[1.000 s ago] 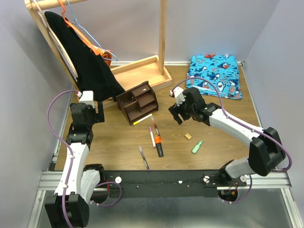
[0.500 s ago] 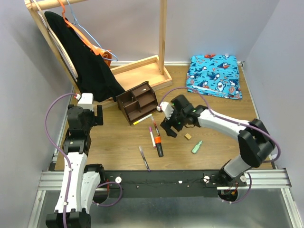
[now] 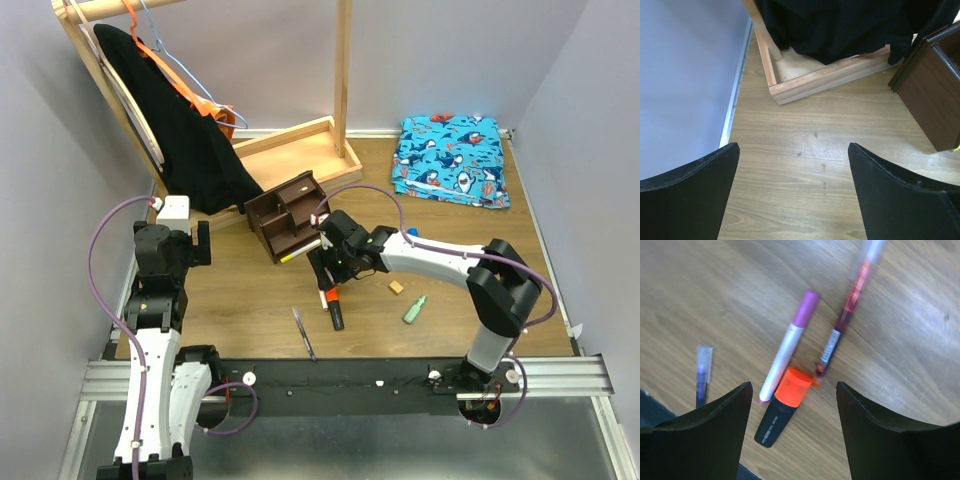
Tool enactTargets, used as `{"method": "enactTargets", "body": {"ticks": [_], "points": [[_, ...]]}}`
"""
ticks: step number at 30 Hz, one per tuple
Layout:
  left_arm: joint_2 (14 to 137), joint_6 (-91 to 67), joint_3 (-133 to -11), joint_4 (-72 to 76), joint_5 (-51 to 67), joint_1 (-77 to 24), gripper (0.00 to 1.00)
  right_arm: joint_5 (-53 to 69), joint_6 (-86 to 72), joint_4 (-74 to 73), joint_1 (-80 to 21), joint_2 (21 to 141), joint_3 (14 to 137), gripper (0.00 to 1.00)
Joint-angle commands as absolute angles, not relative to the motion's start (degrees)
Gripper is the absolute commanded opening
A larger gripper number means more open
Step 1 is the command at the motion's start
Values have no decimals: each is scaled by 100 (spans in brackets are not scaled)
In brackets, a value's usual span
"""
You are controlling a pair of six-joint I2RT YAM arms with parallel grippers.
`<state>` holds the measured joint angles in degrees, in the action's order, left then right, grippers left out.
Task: Sort the stationery into containers
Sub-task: Pick up the stationery from the center of the board.
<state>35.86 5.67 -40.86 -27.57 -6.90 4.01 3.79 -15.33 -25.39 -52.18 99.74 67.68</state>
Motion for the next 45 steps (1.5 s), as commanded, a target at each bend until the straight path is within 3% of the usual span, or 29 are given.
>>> {"method": "enactTargets", "body": {"ticks": [1,9,28,44,45], "points": [[3480,712,-4271,-3015,-730,396,99,-211,-2873,-2970,-5221,10230,6873,73],[3445,940,-4096,-2910,-571,396,99,-35,-3199,-2900,-5256,10327,6697,60],[3498,712,-3946,-2733,-501,387,99,-35,-3384,-2997,-5274,10757,6434,58],[3735,633,-4052,-2672,-475,396,99,-149,-3533,-3436,-5642,11100,6012,49],[3753,624,-4069,-2672,-475,396,99,-167,-3568,-3471,-5669,11127,5942,44]]}}
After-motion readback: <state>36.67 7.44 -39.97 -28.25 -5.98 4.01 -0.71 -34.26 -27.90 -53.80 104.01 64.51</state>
